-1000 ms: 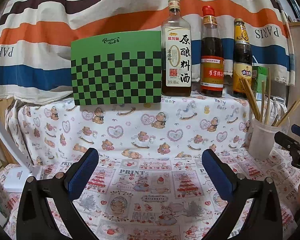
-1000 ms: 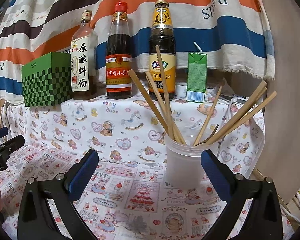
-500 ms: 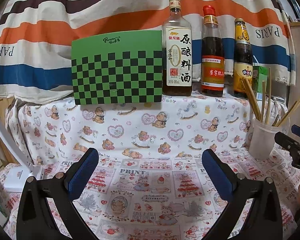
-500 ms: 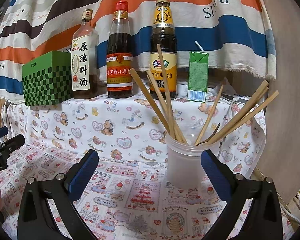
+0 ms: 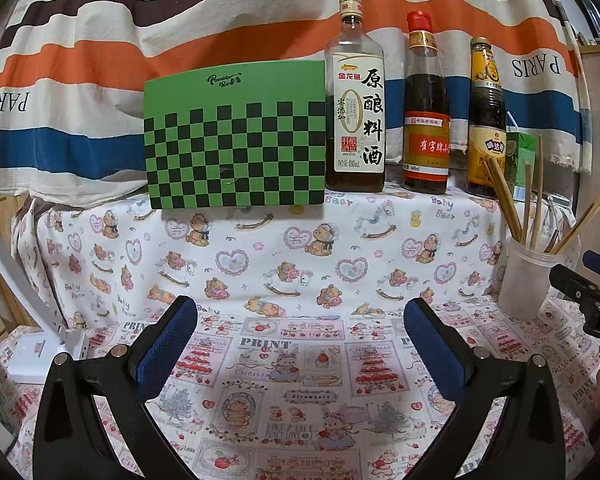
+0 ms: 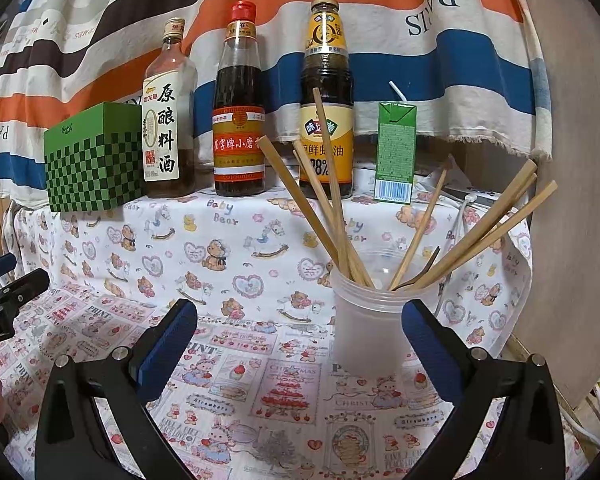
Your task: Organize utensils
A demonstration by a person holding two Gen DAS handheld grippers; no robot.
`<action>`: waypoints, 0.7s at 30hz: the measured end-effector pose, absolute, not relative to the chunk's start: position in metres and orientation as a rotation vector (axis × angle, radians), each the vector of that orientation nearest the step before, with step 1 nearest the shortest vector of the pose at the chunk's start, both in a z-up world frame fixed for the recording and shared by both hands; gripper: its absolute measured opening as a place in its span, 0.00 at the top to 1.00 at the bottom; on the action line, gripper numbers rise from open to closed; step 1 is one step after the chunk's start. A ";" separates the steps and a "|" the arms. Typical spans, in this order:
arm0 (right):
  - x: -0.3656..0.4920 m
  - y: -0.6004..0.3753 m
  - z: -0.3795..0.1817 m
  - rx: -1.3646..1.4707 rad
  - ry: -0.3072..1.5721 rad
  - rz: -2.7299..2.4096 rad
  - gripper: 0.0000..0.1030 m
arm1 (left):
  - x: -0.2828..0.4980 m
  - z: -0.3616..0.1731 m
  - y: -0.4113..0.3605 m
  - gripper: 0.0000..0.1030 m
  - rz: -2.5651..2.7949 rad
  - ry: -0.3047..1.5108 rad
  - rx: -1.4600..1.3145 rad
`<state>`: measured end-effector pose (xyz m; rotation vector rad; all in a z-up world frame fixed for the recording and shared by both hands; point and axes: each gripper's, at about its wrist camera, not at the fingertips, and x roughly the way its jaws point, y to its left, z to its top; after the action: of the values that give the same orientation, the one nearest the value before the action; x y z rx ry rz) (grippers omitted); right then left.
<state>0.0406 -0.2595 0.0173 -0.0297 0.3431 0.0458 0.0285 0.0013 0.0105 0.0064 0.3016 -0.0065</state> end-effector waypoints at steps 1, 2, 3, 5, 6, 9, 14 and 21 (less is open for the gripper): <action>0.041 -0.259 0.017 -0.030 0.343 0.045 0.00 | 0.028 0.011 0.001 0.00 -0.006 0.301 0.006; 0.041 -0.260 0.017 -0.029 0.343 0.047 0.00 | 0.028 0.011 0.001 0.00 -0.005 0.301 0.006; 0.041 -0.260 0.017 -0.029 0.343 0.046 0.00 | 0.029 0.010 0.001 0.00 -0.005 0.301 0.006; 0.041 -0.259 0.017 -0.029 0.344 0.046 0.00 | 0.028 0.010 0.002 0.00 -0.002 0.300 0.005; 0.041 -0.260 0.017 -0.029 0.344 0.047 0.00 | 0.029 0.010 0.002 0.00 -0.003 0.300 0.004; 0.041 -0.260 0.017 -0.030 0.343 0.047 0.00 | 0.028 0.010 0.002 0.00 -0.004 0.300 0.006; 0.041 -0.259 0.017 -0.030 0.345 0.048 0.00 | 0.028 0.010 0.002 0.00 -0.004 0.301 0.006; 0.041 -0.260 0.017 -0.027 0.347 0.045 0.00 | 0.028 0.010 0.001 0.00 -0.004 0.300 0.007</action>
<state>0.0415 -0.2604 0.0169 -0.0270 0.3466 0.0452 0.0284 0.0013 0.0103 0.0065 0.3003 -0.0036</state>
